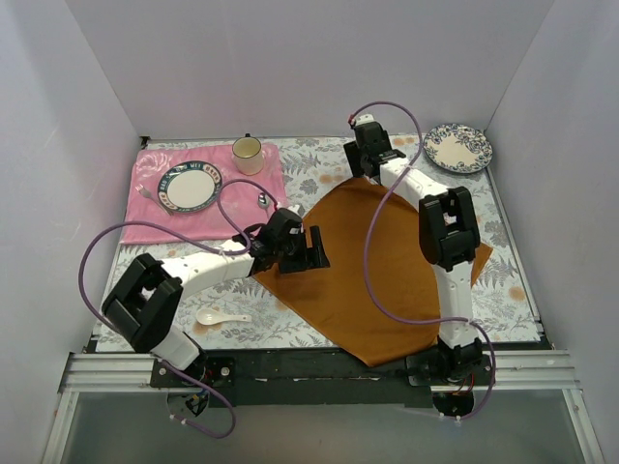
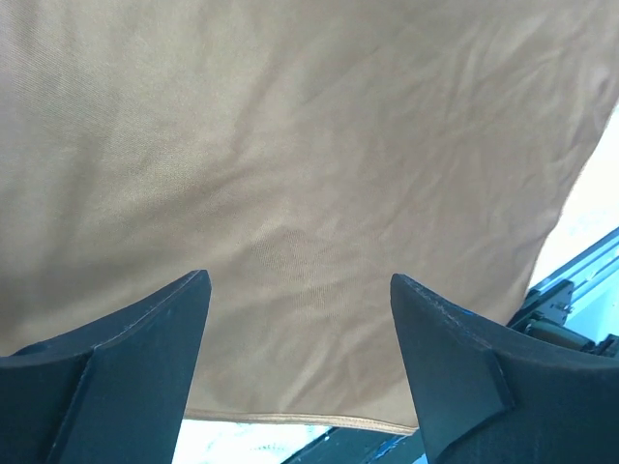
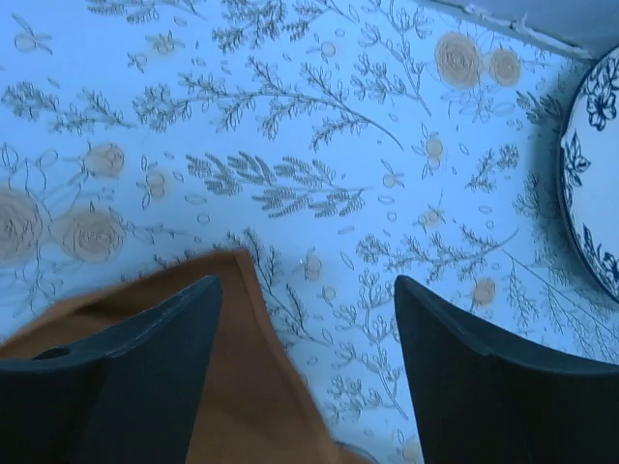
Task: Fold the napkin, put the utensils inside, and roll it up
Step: Flatten the napkin out
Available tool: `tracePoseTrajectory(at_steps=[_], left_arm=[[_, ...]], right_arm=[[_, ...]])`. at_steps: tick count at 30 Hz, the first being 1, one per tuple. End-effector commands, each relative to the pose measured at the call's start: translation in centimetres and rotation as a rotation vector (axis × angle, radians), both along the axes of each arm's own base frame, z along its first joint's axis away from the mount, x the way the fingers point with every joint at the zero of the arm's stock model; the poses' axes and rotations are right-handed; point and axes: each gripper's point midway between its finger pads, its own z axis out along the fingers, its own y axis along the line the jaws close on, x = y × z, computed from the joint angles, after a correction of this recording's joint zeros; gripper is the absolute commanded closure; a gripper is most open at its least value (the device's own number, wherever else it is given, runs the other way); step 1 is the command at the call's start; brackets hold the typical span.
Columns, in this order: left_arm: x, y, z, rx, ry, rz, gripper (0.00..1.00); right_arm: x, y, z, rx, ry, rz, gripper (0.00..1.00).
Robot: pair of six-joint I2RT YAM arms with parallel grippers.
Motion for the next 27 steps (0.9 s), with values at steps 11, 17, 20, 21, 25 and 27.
tracePoseTrajectory(at_steps=[11,17,20,21,25,27], left_arm=[[4.1,-4.2,-2.1,0.046,0.022,-0.054,0.24],[6.1,-6.1,-3.8,0.059,0.048,-0.043,0.27],[6.9,-6.5,-4.2,0.067,0.047,-0.023,0.26],[7.0,-6.4,-4.8,0.078,0.053,-0.019,0.26],[8.0,-6.5,-6.0,0.095,0.067,0.003,0.25],[8.6,-6.6,-6.4,0.089,0.083,0.011,0.25]], right_arm=[[-20.1,-14.4,-2.1,0.207,0.305,-0.459,0.20],[-23.5,-16.0,-4.0,0.292,0.329,-0.536,0.26],[-24.1,-16.4,-4.7,0.310,0.330,-0.550,0.27],[-24.1,-16.5,-4.8,0.314,0.326,-0.554,0.27],[-24.1,-16.7,-5.8,0.319,0.345,-0.558,0.28],[-24.0,-16.8,-6.6,0.316,0.359,-0.560,0.27]])
